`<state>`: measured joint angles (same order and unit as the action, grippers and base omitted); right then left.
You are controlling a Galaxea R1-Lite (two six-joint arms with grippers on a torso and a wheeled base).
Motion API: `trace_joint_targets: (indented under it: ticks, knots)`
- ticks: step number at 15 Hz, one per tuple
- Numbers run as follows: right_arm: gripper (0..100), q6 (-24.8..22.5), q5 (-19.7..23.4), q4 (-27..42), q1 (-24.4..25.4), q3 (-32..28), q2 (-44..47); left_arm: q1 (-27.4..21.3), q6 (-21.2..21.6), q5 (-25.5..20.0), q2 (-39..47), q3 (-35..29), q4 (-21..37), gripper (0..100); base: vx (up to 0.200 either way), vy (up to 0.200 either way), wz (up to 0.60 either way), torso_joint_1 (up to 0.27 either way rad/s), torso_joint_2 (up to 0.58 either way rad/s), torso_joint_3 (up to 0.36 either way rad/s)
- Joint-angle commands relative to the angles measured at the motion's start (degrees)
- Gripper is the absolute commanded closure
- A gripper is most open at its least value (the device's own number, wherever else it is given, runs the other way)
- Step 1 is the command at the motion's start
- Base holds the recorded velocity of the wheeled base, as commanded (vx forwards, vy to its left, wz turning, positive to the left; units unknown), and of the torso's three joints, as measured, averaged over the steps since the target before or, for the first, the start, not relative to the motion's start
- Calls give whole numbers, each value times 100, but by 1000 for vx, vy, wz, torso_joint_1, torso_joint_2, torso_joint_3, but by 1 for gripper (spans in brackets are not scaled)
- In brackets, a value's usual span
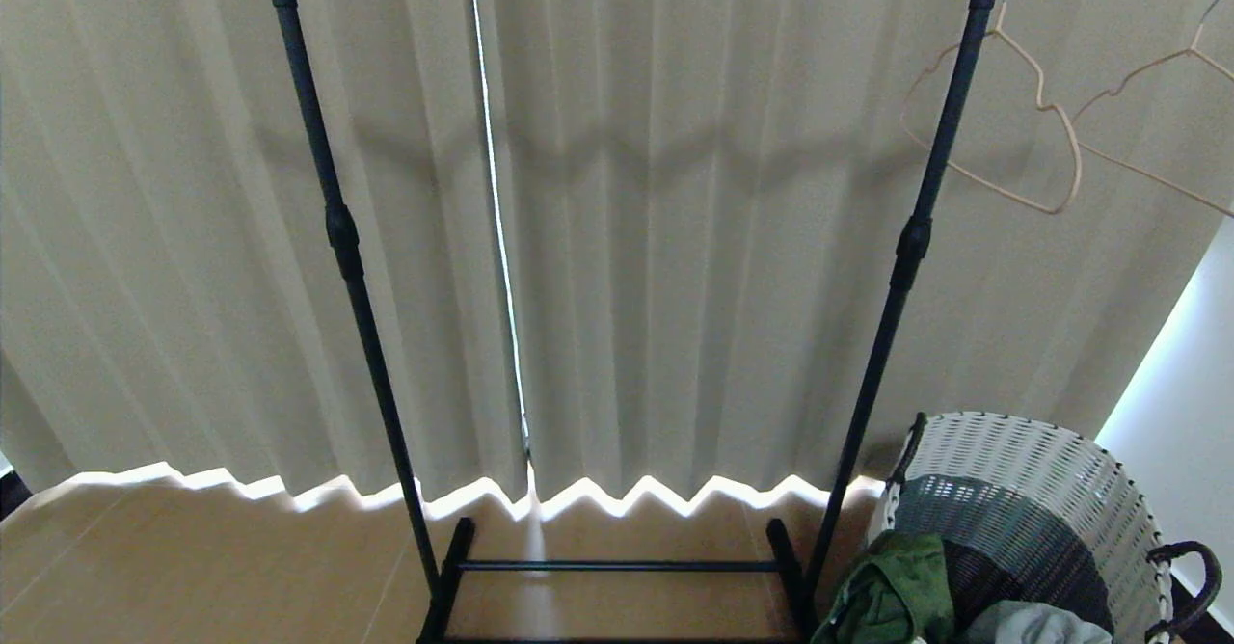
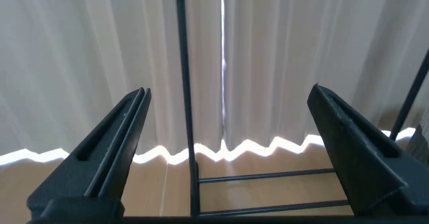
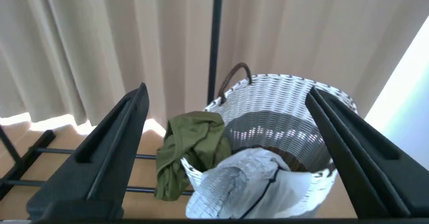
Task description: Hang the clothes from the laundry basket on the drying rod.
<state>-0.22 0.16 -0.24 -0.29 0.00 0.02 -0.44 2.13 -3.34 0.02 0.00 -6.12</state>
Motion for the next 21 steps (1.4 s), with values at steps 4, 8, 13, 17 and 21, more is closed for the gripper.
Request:
trace_joint_targets:
  ticks: [4,8,13,17,21]
  knots:
    - [0,4,2,-2,3,0,-2,0,-2,0,-2,0,-3,0,0,0,0,0,0,0]
    - [0,4,2,-2,3,0,-2,0,-2,0,-2,0,-3,0,0,0,0,0,0,0]
    - [0,13,-7,-2,3,0,-2,0,15,0,-2,0,-3,0,0,-120,0,0,2,0]
    - [0,13,-16,-2,3,0,-2,0,15,0,-2,0,-3,0,0,0,0,0,0,0]
    - [0,4,-7,-2,3,0,-2,0,15,0,-2,0,-3,0,0,0,0,0,0,0]
